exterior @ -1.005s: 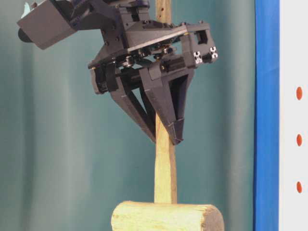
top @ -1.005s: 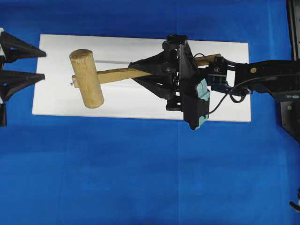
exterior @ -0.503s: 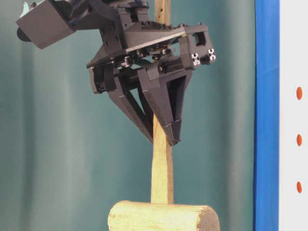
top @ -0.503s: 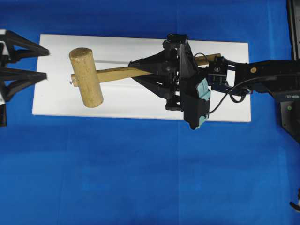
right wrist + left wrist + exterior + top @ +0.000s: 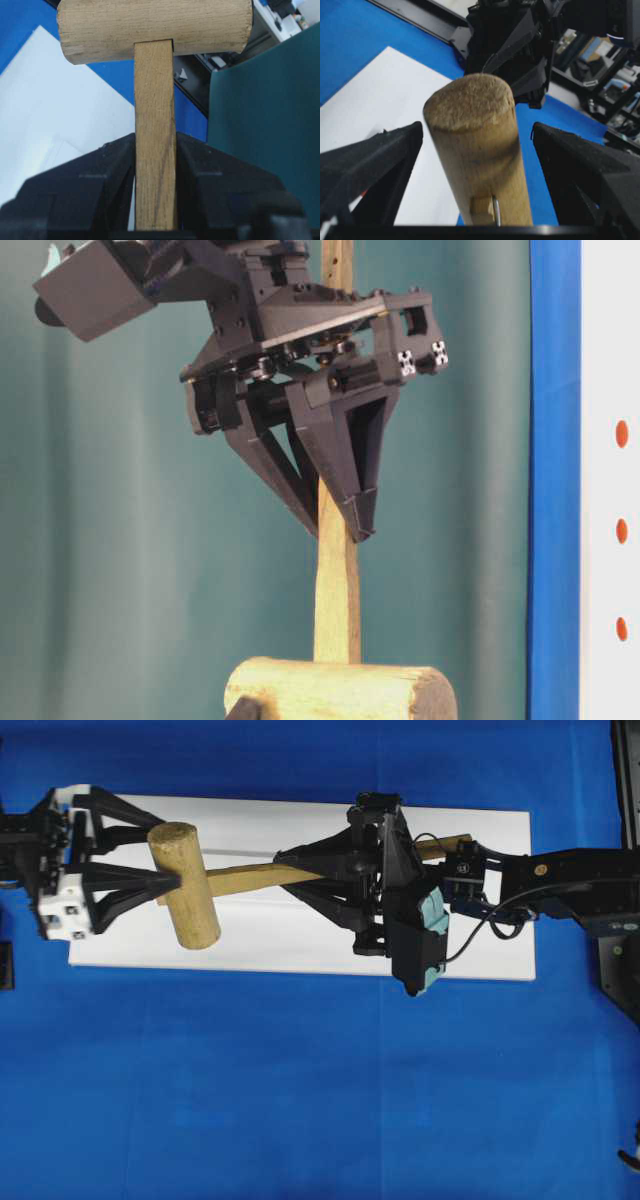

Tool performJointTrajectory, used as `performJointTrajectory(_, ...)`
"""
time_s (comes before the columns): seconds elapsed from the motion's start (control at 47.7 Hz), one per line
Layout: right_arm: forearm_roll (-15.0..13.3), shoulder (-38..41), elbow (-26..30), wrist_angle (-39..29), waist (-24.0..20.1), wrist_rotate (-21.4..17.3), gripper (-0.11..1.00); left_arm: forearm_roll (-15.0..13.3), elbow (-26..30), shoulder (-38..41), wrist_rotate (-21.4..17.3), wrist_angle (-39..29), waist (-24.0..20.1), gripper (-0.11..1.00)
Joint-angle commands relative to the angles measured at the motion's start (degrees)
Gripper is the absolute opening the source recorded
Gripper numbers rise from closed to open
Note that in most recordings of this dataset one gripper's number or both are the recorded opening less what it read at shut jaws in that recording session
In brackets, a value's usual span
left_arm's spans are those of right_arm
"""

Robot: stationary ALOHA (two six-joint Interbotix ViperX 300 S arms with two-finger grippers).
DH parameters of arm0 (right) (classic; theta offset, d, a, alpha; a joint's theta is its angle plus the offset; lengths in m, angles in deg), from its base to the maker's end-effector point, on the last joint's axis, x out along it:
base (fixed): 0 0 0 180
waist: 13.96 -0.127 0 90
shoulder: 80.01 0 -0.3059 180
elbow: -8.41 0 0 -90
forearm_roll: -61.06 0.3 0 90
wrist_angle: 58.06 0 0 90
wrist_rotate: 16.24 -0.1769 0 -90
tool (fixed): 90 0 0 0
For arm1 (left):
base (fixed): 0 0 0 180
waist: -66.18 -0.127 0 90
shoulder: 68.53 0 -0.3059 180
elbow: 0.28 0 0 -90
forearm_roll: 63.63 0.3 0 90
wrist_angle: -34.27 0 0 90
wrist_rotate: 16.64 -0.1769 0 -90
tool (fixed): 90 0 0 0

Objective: Hit the mark with a hammer.
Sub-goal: 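Close the left gripper around the cylindrical mallet head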

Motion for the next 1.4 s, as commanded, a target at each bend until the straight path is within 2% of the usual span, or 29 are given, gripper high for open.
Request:
performJointTrajectory(0.0,0.1,-2.0,1.3,0.9,0.1,-0.2,0.10,-0.1,2.4,1.4,0.5,0.7,0.1,0.94)
performJointTrajectory(0.335,0.1,-2.0,1.4,1.0,0.1,-0.2,0.10,-0.1,3.1,2.7,3.6,0.3,0.1,0.90)
performJointTrajectory(0.398,0.1,-2.0,1.5,1.0,0.1,-0.2,0.10,-0.1,3.1,2.7,4.5,-0.4,0.3,0.82)
performJointTrajectory(0.524,0.1,-2.0,1.5,0.9,0.1,-0.2,0.10,-0.1,3.2,2.8,5.6,-2.7,0.4,0.51)
performJointTrajectory(0.545,0.1,-2.0,1.6,0.8,0.1,-0.2,0.10,-0.1,3.2,2.8,5.6,-2.9,0.4,0.49)
performJointTrajectory(0.733,0.2,-2.0,1.7,-0.8,0.1,-0.4,0.10,-0.1,3.3,2.8,5.6,-3.1,0.6,0.50)
performJointTrajectory(0.984,2.0,-2.0,2.1,-3.7,0.2,-0.6,0.11,-0.1,3.4,2.5,5.6,-3.1,0.6,0.50)
performJointTrajectory(1.047,2.8,-2.0,2.2,-4.7,0.2,-0.7,0.21,-0.1,3.4,2.4,5.6,-3.1,0.6,0.50)
performJointTrajectory(1.278,7.2,-2.2,2.2,-7.5,0.0,-0.8,0.86,0.2,3.3,2.4,4.4,-3.4,0.6,0.50)
performJointTrajectory(1.341,8.3,-2.5,2.3,-8.2,-0.2,-1.0,0.95,0.3,3.3,2.4,2.9,-3.5,0.6,0.50)
performJointTrajectory(1.382,9.1,-3.1,2.3,-8.7,-0.3,-1.2,0.94,0.4,3.3,2.4,0.8,-3.7,0.6,0.50)
